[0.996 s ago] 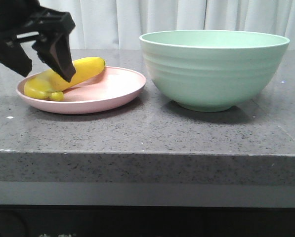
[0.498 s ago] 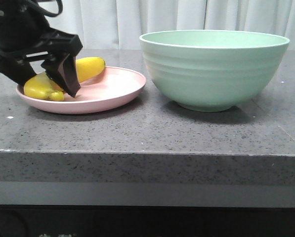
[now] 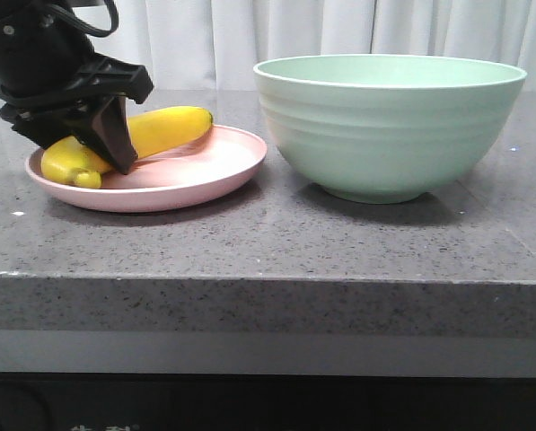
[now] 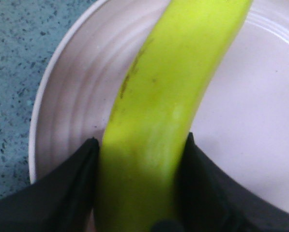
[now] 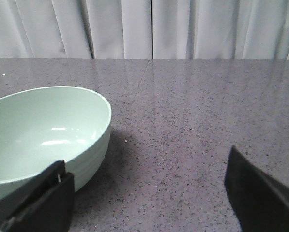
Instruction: Transfer banana from pink plate to green bowl
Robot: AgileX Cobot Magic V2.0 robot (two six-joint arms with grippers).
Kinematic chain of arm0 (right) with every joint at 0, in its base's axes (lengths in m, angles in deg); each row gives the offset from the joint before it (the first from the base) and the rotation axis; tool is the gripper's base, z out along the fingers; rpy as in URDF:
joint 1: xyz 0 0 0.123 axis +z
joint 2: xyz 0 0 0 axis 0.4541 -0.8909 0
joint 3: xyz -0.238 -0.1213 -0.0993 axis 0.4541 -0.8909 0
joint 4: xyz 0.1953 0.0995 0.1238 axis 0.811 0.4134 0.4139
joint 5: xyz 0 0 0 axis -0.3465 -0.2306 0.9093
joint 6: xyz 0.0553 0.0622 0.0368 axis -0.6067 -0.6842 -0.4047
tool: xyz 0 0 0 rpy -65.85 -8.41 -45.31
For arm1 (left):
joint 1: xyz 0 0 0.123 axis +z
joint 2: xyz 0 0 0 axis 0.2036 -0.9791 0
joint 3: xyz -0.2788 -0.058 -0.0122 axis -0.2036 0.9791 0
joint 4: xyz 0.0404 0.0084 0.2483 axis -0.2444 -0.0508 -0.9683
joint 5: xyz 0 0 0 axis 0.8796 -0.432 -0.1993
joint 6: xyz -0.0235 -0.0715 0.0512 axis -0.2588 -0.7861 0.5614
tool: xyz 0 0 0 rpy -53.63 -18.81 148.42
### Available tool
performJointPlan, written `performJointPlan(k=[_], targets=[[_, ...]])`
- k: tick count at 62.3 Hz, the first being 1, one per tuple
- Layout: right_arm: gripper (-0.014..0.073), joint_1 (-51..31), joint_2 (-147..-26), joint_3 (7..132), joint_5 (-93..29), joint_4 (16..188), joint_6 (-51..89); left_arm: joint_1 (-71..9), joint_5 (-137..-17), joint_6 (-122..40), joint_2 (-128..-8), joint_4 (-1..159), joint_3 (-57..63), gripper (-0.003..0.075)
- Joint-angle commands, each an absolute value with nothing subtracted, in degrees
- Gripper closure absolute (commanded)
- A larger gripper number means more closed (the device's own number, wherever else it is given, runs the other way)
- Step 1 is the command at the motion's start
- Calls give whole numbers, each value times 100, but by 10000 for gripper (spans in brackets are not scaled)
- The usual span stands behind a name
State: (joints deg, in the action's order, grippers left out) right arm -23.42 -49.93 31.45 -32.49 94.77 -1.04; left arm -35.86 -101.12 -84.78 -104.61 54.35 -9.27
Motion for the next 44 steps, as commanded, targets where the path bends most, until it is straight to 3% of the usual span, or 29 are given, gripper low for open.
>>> performJointPlan(k=[1,7,20,44], targets=[[-47,-2378,-5068,3362,-2793,9433,-66,-3617,-9768,-8474,-10236,5421,-1177,639],[-47,-2378,-5068,3362,-2793,9433,-66,-3617,-9768,-8474,-10181,5421,-1256,690],[-47,-2378,-5076,3383,-3036,9700,-66,-3707,-9830,-8474,-9501,5500,-1189,694],[-47,-2003,-6006,4165,-3993,11915,-32,-4971,-9819,-8474,-7742,5511,-13,694]])
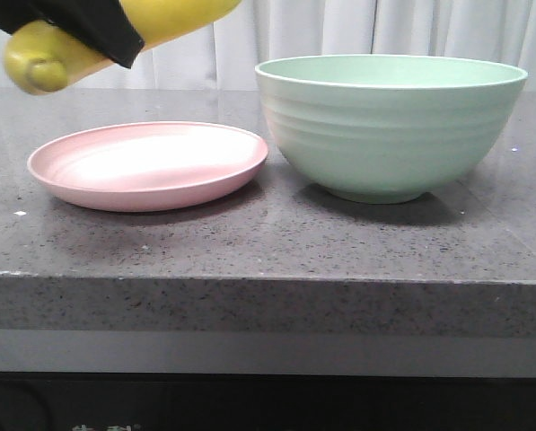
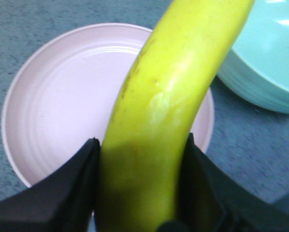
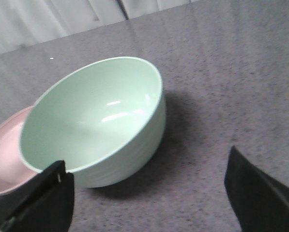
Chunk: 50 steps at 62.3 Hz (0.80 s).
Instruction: Transfer banana from pink plate to green bowl
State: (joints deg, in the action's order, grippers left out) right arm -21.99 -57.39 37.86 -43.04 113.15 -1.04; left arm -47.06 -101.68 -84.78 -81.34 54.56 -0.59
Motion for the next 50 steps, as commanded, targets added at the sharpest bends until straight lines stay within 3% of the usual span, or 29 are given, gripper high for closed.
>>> performJointPlan(k=[1,26,50], targets=[[-47,-1946,-6064,4195,-3993,12005,22,-5046,-9831,-8474,-7678,5511,26,694],[-47,-6,-7561,5074,-3670,14551,1317,-5677,-9848,-8474,-7404,5576,321,694],[-47,277,-9498,6403,-4115,15007,1350,-5677,-9848,-8474,-7404,5576,321,694]])
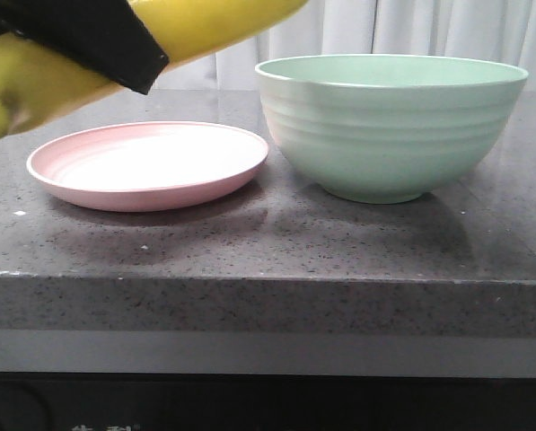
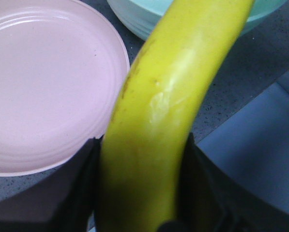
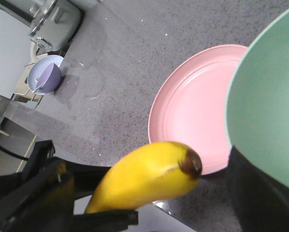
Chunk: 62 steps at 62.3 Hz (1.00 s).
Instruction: Transfer banana from pink plate to green bowl
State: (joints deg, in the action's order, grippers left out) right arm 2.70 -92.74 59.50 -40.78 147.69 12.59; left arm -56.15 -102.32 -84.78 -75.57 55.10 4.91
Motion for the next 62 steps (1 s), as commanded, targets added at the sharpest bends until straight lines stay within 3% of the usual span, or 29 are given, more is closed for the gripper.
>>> performJointPlan(k=[1,15,26,37,62], targets=[[-47,277,-9555,6444,-4134,15015,1350,-5677,-9848,-8474,-7404,5576,321,694],[-47,277,-10199,6732,-4484,15307,1392,-5677,-9807,-8474,-7404,5576,321,694],[-33,277,-10360,6743,-4996,16449,2291,-5677,-9714,-8474,-7404,5576,321,694],[91,277,-10489,6743,-5470,17600,3044,-5677,-9606,-8474,-7404,5576,321,694],[326,277,-10777,6743,-5880,17702,3089,-5677,-9557,-8474,-7404,5576,321,676]])
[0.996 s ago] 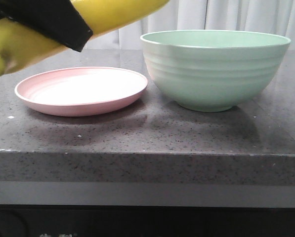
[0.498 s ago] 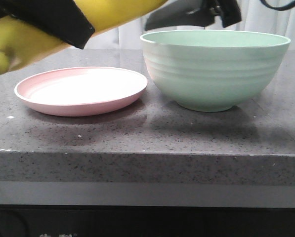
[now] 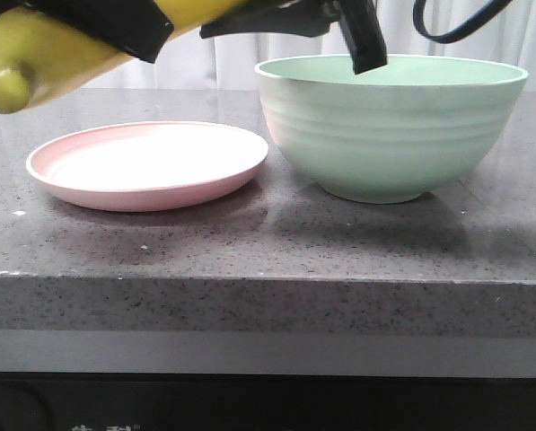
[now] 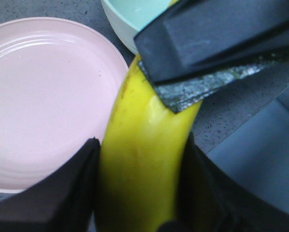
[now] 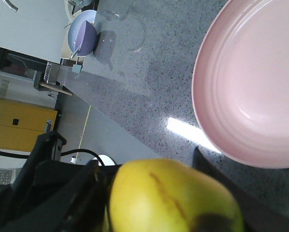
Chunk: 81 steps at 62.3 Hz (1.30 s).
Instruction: Transfer banana from pink plate to green bowl
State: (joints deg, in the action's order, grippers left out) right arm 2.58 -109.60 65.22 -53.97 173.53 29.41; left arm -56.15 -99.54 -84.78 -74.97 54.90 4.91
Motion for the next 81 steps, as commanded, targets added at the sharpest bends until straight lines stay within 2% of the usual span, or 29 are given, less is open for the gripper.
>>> performJointPlan(k=[1,8,19,26,44,61,71,81], targets=[[340,277,-10777,6743,-5880,17702,3088,-5677,-9546,-8474,-7404,5576,321,669],[423,277,-10777,6743,-5880,17697,3118,-5677,-9547,-8474,-7404,5576,321,550],[433,267,-10777,6743,-5827,17622,3257,-5677,-9547,-8474,-7404,5576,321,218],[433,137,-10777,6764,-5808,17371,3262,-5677,-9547,-8474,-7404,5540,321,127],[433,-757,-10777,7388,-5998,16685,3262,-5677,-9602,-8474,-7404,5503,321,129],[433,-2058,-10798,8872,-6555,15265,3262,-5677,-9615,-8474,-7404,5503,321,129],[433,-2214,-11133,9580,-6529,13905,3262,-5677,-9615,-8474,-7404,5503,321,129],[431,-2004,-11614,9742,-6558,13029,3262,-5677,-9615,-8474,-7404,5503,321,129]])
